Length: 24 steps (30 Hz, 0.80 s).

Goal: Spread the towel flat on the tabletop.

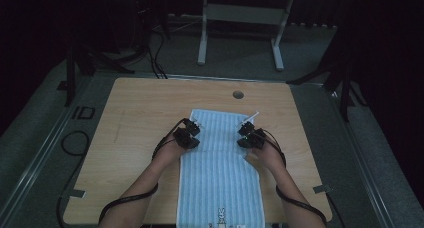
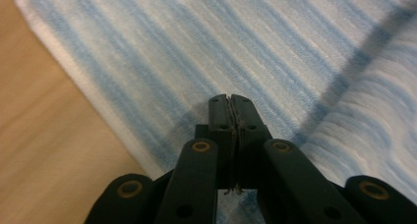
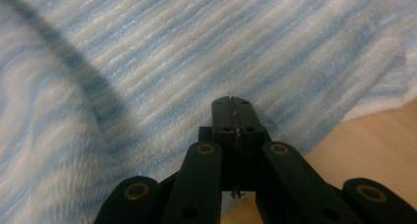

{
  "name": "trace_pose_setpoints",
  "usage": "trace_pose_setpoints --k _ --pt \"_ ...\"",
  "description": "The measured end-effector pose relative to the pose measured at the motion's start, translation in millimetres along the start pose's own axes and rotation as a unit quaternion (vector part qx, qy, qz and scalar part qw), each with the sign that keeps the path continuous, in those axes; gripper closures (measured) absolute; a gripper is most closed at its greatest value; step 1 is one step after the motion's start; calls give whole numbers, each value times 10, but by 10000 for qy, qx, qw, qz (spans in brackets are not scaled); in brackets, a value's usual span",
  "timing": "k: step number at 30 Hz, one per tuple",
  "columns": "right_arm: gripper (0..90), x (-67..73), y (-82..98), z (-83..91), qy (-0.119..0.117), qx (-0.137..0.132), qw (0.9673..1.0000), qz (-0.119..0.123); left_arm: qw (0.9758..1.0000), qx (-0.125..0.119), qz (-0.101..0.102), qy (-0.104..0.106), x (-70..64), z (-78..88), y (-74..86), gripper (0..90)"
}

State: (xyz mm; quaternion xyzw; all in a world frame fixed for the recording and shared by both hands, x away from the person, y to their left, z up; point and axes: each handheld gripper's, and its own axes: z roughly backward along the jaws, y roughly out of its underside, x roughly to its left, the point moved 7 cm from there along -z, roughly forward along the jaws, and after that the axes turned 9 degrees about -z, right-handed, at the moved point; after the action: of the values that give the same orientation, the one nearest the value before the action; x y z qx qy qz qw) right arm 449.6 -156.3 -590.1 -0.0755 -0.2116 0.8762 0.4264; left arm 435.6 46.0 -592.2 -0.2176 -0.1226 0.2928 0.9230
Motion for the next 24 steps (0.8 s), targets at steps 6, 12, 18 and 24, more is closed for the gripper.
trace_pose_setpoints --k 6,12,18,24 --pt "898 37 -222 -111 144 38 9998 132 9997 -16 176 -161 112 21 72 828" --pt "874 22 -368 -180 96 46 9999 -35 9989 37 368 -281 278 33 130 828" --pt "809 -39 -423 -195 184 113 9997 -136 9987 12 436 -271 308 30 137 828" --pt "740 -54 -394 -134 24 -30 9999 -153 9984 61 437 -352 334 43 163 827"
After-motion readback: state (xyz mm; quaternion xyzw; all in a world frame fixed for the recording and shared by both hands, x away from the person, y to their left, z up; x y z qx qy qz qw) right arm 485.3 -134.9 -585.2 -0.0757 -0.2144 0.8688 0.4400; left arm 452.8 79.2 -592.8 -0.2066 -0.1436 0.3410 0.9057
